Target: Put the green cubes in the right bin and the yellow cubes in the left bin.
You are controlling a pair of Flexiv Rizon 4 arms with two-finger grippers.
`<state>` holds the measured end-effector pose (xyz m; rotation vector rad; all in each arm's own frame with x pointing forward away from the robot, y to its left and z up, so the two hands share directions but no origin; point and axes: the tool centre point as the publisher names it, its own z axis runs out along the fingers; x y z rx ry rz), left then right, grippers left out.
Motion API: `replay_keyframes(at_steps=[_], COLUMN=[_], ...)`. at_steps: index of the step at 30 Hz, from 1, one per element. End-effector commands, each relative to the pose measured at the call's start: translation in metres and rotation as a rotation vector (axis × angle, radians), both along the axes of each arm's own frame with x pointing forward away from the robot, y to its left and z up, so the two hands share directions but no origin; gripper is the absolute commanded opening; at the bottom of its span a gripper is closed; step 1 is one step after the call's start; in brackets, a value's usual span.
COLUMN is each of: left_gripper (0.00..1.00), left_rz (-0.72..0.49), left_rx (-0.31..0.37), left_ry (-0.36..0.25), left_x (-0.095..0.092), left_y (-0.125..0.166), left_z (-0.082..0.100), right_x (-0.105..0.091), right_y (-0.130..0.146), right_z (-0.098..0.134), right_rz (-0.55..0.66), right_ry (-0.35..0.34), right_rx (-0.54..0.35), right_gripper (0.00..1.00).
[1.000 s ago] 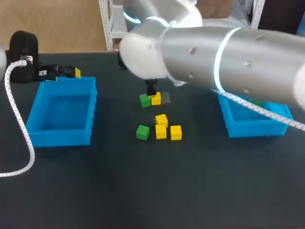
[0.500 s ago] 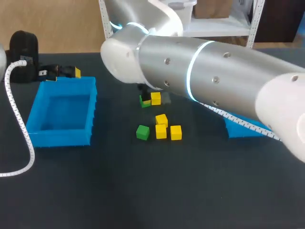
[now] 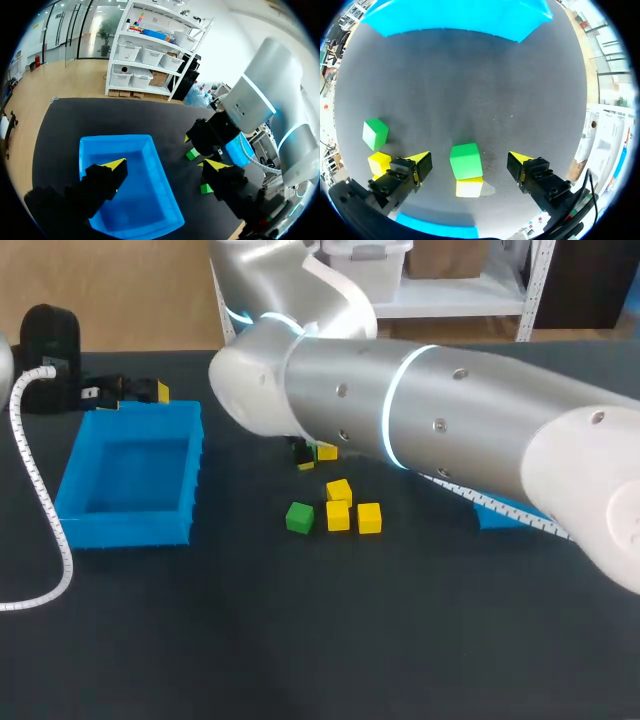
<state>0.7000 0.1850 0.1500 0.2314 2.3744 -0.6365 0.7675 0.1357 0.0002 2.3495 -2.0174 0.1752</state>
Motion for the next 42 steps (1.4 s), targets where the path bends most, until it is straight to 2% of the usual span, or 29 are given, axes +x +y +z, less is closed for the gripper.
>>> replay_keyframes(at_steps=[1, 3, 7, 9, 10, 20, 28, 35, 42], left_gripper=[1.0, 1.0, 1.0, 1.0, 1.0, 1.0, 1.0, 1.0, 1.0], left_rz=[0.0, 0.0, 0.0, 0.0, 0.0, 0.0, 0.0, 0.0, 0.0], left_rx=[0.0, 0.0, 0.0, 0.0, 0.0, 0.0, 0.0, 0.0, 0.0], left_ry=[0.0, 0.0, 0.0, 0.0, 0.0, 0.0, 0.0, 0.0, 0.0], left_x=[0.0, 0.0, 0.0, 0.0, 0.0, 0.0, 0.0, 0.0, 0.0], left_y=[0.0, 0.0, 0.0, 0.0, 0.0, 0.0, 0.0, 0.0, 0.0], left_z=[0.0, 0.0, 0.0, 0.0, 0.0, 0.0, 0.0, 0.0, 0.0], right_x=[-0.005, -0.004, -0.005, -0.005, -0.005, -0.007, -0.008, -0.002, 0.004], right_y=[-0.006, -0.006, -0.007, -0.007, -0.007, -0.006, -0.006, -0.012, -0.044], right_z=[-0.006, -0.007, -0.01, -0.01, -0.011, -0.006, 0.019, 0.06, 0.094], right_rz=[-0.004, -0.006, -0.008, -0.009, -0.01, -0.026, -0.061, -0.198, -0.386], right_ry=[-0.02, -0.02, -0.021, -0.022, -0.023, -0.027, -0.072, -0.146, -0.195], right_rx=[0.005, 0.003, -0.004, -0.004, -0.003, 0.005, 0.049, 0.132, 0.224], right_gripper=[1.0, 1.0, 0.3, 0.07, 0.0, 0.0, 0.0, 0.0, 0.0])
